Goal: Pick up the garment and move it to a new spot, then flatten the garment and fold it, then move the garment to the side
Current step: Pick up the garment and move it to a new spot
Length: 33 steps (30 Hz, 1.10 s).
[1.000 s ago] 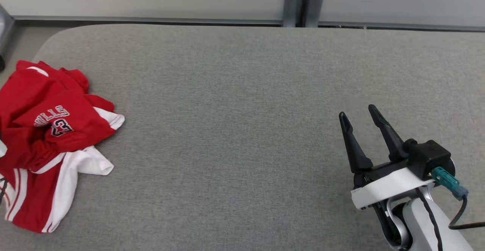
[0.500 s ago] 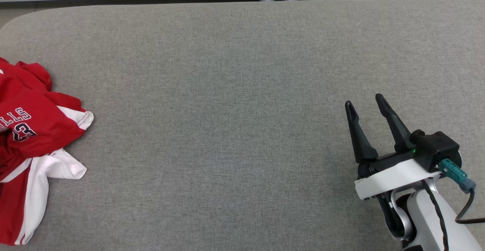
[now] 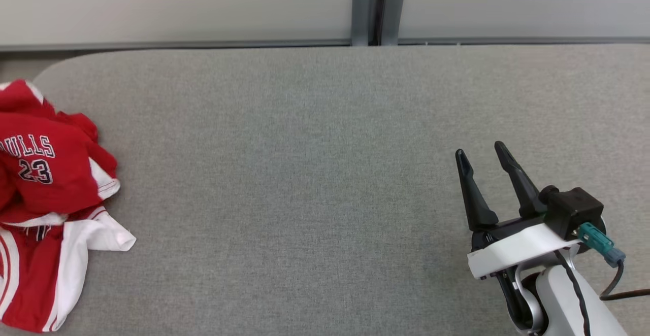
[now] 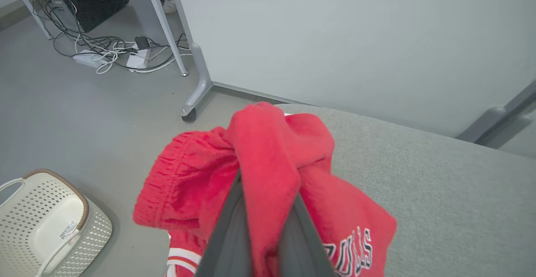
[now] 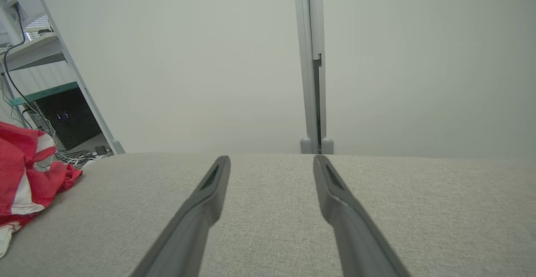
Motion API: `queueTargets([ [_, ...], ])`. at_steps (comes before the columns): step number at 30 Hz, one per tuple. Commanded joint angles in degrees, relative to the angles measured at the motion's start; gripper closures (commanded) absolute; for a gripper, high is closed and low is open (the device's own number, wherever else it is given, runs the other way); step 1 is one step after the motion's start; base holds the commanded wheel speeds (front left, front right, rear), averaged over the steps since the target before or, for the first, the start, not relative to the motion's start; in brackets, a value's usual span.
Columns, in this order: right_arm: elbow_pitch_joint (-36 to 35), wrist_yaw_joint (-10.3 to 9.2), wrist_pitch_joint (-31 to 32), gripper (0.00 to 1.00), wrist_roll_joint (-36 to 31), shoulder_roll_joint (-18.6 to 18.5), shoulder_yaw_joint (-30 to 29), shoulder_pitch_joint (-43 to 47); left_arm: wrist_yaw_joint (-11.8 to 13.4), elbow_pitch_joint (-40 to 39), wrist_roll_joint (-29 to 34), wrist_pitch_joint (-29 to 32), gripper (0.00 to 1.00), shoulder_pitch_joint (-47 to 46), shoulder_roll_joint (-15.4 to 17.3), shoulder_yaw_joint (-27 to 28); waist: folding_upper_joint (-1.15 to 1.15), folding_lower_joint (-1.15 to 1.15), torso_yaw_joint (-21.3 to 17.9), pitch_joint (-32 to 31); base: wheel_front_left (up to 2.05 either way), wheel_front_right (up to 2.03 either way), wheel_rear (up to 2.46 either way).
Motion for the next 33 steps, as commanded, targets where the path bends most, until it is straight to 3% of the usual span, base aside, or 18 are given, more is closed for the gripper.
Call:
queueTargets([
  [1,0.2,0.09,-0.3,0.00,0.5,0.1,-0.3,1.0,-0.7,-1.8,0.1,-0.2,1.00,-1.2,0.0,-0.7,0.00,0.00,-0.9,-2.5,0.00,0.00,0.00],
  [9,0.4,0.09,-0.3,0.00,0.7,1.3,-1.5,2.4,-2.0,-12.8,-2.1,2.9,1.00,-1.3,-2.0,-3.8,0.00,0.00,-4.1,-5.3,0.00,0.00,0.00],
  [22,-1.8,0.09,-0.3,0.00,0.4,2.4,-5.5,2.9,-2.0,-43.9,-11.9,15.6,1.00,10.0,-8.3,-8.2,0.00,0.00,-14.0,-5.2,0.00,0.00,0.00],
  [27,-2.5,0.09,-0.3,0.00,0.1,2.4,-7.1,2.6,-1.4,-51.2,-12.7,15.4,1.00,17.1,-12.4,-11.2,0.00,0.00,-16.9,-3.6,0.00,0.00,0.00],
  [33,-2.5,0.09,-0.3,0.00,0.9,2.6,-6.5,1.9,-1.8,-49.8,-10.6,10.7,1.00,23.7,-16.1,-16.5,0.00,0.00,-19.2,-1.8,0.00,0.00,0.00],
])
